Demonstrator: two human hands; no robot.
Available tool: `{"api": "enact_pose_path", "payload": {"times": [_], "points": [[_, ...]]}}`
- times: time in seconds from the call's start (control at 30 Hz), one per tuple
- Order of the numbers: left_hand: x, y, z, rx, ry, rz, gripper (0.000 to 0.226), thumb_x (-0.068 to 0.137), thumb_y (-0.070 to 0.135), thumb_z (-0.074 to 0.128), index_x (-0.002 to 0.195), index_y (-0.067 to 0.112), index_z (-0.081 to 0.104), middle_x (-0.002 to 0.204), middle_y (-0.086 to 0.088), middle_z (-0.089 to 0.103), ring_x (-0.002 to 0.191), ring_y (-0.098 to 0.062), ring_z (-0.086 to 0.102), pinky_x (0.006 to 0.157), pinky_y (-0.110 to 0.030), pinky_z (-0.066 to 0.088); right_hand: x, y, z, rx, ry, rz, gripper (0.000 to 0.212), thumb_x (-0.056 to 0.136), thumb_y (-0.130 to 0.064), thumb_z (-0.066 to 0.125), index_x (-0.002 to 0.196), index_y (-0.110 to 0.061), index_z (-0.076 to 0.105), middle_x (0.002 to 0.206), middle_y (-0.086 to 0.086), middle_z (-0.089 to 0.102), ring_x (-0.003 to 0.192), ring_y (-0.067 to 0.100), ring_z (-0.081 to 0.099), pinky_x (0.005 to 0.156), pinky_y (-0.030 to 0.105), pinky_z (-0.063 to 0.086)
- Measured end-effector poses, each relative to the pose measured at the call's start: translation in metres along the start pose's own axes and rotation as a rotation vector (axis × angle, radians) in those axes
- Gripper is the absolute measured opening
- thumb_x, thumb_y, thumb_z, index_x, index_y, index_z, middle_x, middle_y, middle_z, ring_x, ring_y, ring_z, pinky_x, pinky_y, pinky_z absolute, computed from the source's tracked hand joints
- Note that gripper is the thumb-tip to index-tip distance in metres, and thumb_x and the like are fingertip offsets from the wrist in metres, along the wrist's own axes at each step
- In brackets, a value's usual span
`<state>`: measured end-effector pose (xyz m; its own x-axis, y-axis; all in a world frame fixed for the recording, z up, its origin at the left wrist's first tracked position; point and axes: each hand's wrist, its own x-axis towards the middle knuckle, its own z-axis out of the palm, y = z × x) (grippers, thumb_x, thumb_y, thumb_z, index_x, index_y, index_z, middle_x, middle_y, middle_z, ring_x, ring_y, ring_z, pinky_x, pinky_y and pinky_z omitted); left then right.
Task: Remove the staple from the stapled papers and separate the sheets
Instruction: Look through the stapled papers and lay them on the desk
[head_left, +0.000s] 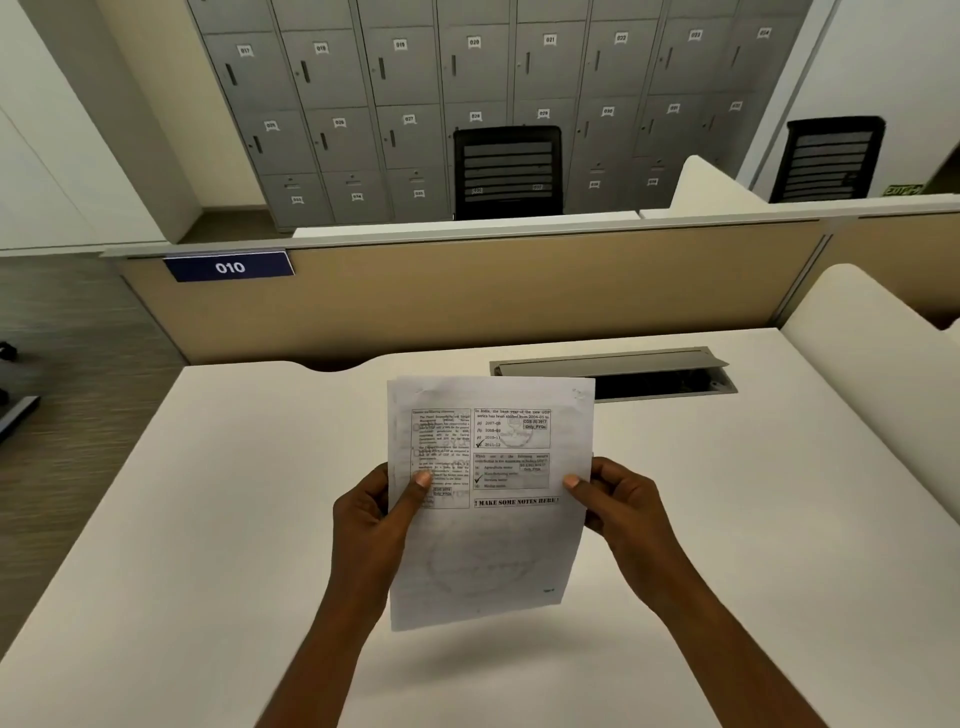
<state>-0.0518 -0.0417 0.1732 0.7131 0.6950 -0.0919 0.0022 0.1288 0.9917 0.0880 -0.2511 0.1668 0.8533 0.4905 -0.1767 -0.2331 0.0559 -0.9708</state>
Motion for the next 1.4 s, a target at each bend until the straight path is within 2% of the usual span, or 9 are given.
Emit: {"api": "enact_pose_path", "payload": {"times": [0.17,0.4,0.5,0.6,0.77,0.83,1.07,1.2,1.4], "points": [[0.013,0.001,0.000,0.143,-0.047,0.034,0.014,0.095,0.021,0.070,0.106,0.021,0.077,0.100,0.005,0.081,0.091,-0.015,0.078,0.076,-0.031,0.063,0.000,0.016,0.004,0.025,0.078,0.082,0.019,0.094,-0.007,0.065,0.112,-0.007,0.073,0.105,0.010,0.078,0.101,0.029,0.074,0.089,0.046,0.059],[0.041,-0.013,-0.015,0.602,-0.214,0.033,0.018,0.094,0.026,0.072,0.108,0.038,0.070,0.101,0.018,0.077,0.089,0.001,0.074,0.085,-0.031,0.062,-0.001,0.040,0.008,0.075,0.163,0.170,0.014,0.093,-0.008,0.068,0.106,-0.005,0.073,0.101,0.010,0.079,0.097,0.031,0.075,0.086,0.051,0.061],[0.057,-0.012,-0.015,0.725,-0.232,0.065,0.020,0.095,0.021,0.070,0.111,0.033,0.069,0.098,0.020,0.072,0.085,0.002,0.069,0.081,-0.020,0.056,-0.001,0.050,0.010,0.083,0.143,0.219,0.015,0.092,-0.008,0.069,0.105,-0.003,0.072,0.100,0.011,0.079,0.094,0.030,0.075,0.079,0.043,0.062],[0.076,-0.016,-0.011,0.866,-0.242,0.110,0.018,0.095,0.020,0.069,0.113,0.020,0.071,0.098,0.012,0.069,0.086,-0.010,0.065,0.070,-0.008,0.044,0.000,0.064,0.012,0.075,0.134,0.306,0.012,0.092,-0.007,0.069,0.100,0.001,0.071,0.098,0.014,0.078,0.088,0.028,0.076,0.072,0.035,0.061],[0.105,-0.040,0.000,1.035,-0.274,0.137,0.015,0.091,0.020,0.070,0.103,0.012,0.071,0.097,-0.001,0.075,0.083,-0.022,0.069,0.075,-0.032,0.057,0.008,0.104,0.018,0.025,0.210,0.441,0.023,0.088,-0.007,0.074,0.071,-0.005,0.059,0.089,0.024,0.073,0.074,0.027,0.071,0.068,0.036,0.062],[0.112,-0.052,0.006,1.077,-0.272,0.144,0.013,0.089,0.019,0.070,0.101,0.013,0.071,0.097,-0.005,0.076,0.082,-0.025,0.069,0.075,-0.035,0.056,0.012,0.119,0.019,0.012,0.246,0.484,0.025,0.087,-0.007,0.075,0.067,-0.005,0.060,0.093,0.028,0.073,0.076,0.031,0.071,0.070,0.040,0.063],[0.121,-0.092,0.022,1.113,-0.290,0.078,0.019,0.090,0.010,0.063,0.105,0.018,0.071,0.104,-0.005,0.076,0.091,-0.026,0.070,0.076,-0.032,0.057,0.019,0.151,0.021,-0.018,0.345,0.567,0.009,0.084,-0.004,0.076,0.081,0.003,0.071,0.089,0.023,0.076,0.081,0.035,0.075,0.061,0.033,0.061],[0.122,-0.109,0.027,1.156,-0.277,0.074,0.021,0.091,0.012,0.059,0.106,0.023,0.069,0.107,0.000,0.076,0.094,-0.025,0.071,0.082,-0.040,0.059,0.020,0.164,0.021,-0.010,0.358,0.602,0.012,0.083,-0.003,0.077,0.084,0.008,0.071,0.088,0.025,0.076,0.084,0.038,0.076,0.068,0.042,0.064],[0.126,-0.128,0.029,1.214,-0.227,0.138,0.026,0.095,0.015,0.059,0.119,0.023,0.065,0.109,0.005,0.077,0.100,-0.024,0.071,0.090,-0.039,0.052,0.021,0.173,0.023,-0.013,0.364,0.639,0.025,0.082,-0.003,0.078,0.089,0.016,0.064,0.094,0.029,0.073,0.088,0.039,0.075,0.066,0.040,0.064]]}}
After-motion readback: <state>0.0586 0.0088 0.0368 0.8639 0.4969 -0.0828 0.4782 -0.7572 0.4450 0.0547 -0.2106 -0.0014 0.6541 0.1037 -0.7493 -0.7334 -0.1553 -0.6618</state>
